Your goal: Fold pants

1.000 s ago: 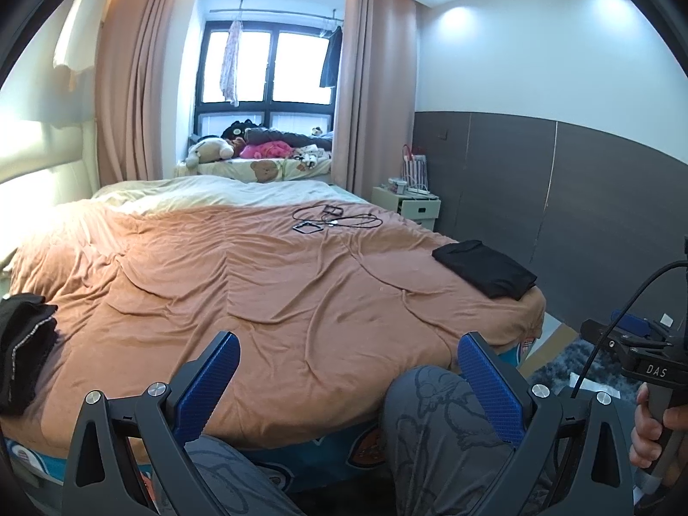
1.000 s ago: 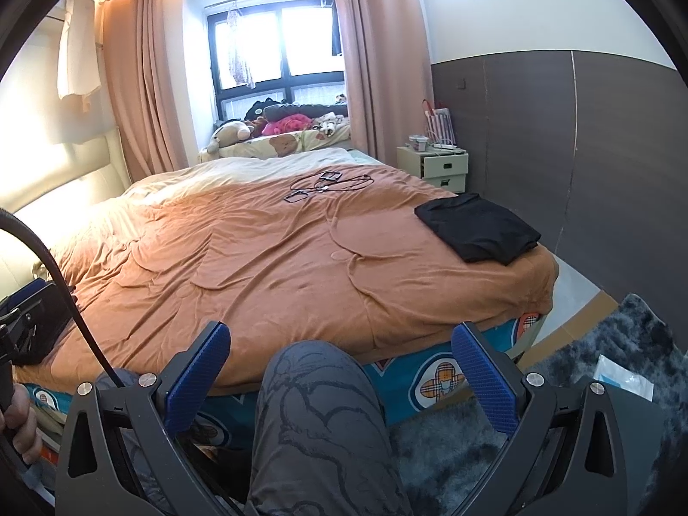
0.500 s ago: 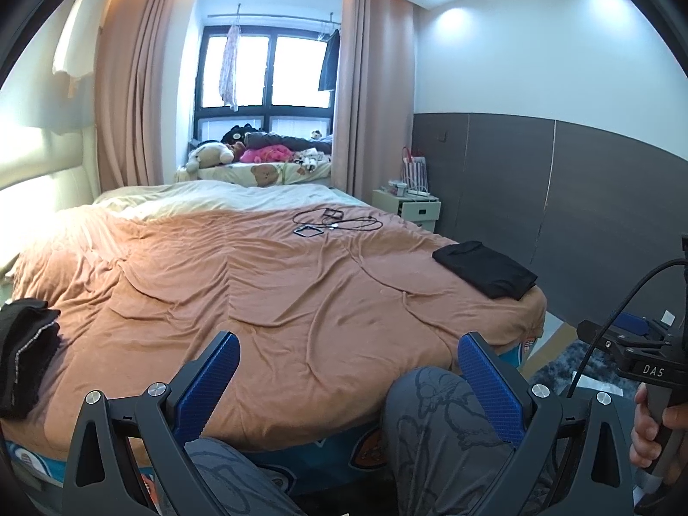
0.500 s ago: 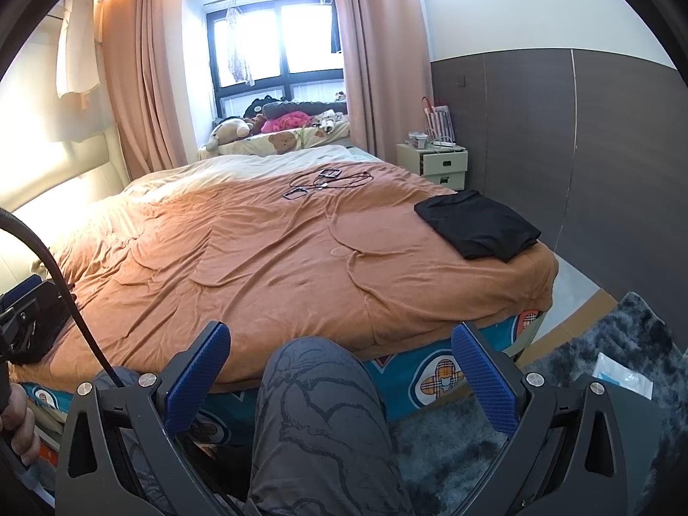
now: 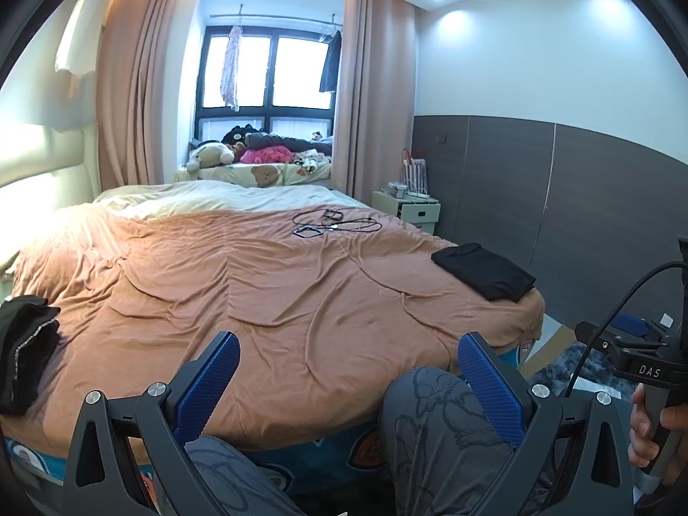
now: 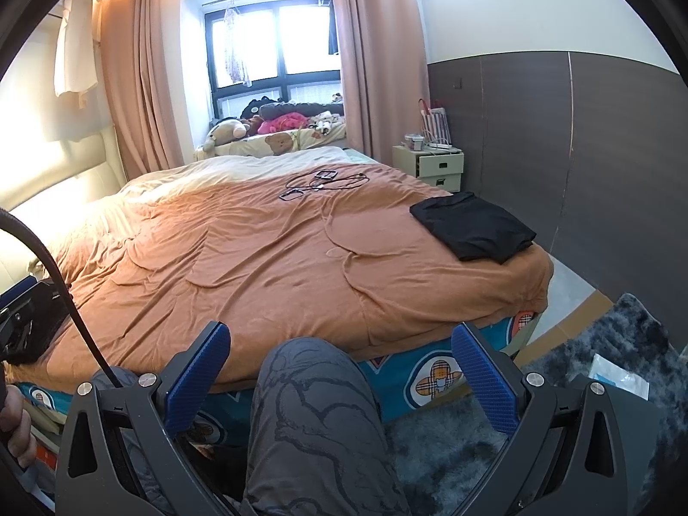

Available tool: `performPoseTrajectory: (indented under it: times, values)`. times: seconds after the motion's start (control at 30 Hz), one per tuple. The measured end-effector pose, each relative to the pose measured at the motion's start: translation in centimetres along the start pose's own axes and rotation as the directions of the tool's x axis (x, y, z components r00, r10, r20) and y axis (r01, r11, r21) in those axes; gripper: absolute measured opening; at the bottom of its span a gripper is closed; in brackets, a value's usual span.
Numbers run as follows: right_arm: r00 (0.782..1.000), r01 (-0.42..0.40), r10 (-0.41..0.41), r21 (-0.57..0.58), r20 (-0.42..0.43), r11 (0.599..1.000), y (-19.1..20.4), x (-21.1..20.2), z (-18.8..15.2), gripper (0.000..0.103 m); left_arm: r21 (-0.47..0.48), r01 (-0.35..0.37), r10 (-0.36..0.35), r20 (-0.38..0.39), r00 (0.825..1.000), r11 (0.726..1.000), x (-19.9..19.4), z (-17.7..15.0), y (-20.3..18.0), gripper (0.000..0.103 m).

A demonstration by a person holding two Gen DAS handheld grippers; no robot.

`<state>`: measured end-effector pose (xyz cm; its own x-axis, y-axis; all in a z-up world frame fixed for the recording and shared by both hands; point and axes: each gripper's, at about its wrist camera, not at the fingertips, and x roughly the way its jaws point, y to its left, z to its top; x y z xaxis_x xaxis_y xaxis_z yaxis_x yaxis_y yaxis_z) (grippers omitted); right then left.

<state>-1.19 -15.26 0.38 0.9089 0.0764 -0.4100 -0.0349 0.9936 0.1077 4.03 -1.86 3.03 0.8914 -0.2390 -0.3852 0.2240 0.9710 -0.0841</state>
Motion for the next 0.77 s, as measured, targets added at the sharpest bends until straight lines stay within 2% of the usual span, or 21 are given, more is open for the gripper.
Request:
performPoseTrajectory:
  times: [0.77]
  values:
    - [1.000, 0.004, -0.004, -0.017, 0.000, 1.000, -0.47, -0.16, 0.12, 0.103, -0.004, -0.001, 0.001, 0.012, 1.000, 1.000, -0.57, -0.13, -0.18, 0.102]
